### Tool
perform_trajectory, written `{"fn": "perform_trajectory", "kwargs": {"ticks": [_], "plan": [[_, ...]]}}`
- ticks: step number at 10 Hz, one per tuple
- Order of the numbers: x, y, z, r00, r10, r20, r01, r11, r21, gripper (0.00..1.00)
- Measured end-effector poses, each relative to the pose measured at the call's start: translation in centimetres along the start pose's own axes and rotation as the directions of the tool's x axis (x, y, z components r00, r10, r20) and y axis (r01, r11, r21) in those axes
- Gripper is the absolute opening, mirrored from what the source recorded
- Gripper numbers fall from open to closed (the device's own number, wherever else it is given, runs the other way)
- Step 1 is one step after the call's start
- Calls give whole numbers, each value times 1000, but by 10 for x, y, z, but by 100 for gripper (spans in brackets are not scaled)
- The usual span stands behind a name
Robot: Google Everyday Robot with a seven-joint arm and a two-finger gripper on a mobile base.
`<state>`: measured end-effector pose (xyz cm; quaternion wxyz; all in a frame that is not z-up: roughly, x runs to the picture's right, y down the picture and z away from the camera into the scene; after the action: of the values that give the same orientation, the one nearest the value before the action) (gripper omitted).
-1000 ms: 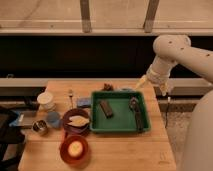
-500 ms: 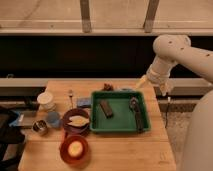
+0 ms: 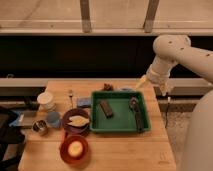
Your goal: Wipe tray with eraser
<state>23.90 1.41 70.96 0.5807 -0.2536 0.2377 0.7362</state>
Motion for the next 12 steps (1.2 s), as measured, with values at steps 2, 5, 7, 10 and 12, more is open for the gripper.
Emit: {"fn": "perform_trajectory", "kwargs": {"ticks": [2,5,7,10,12], "plan": [[0,0,0,1000,0,0,0,1000,0,80],[0,0,0,1000,0,0,0,1000,0,80],[0,0,0,1000,-1,0,1,1000,1,80],[-2,8,3,1000,-12,11,12,1000,14,80],[-8,41,10,998,-63,23,63,998,3,80]]}}
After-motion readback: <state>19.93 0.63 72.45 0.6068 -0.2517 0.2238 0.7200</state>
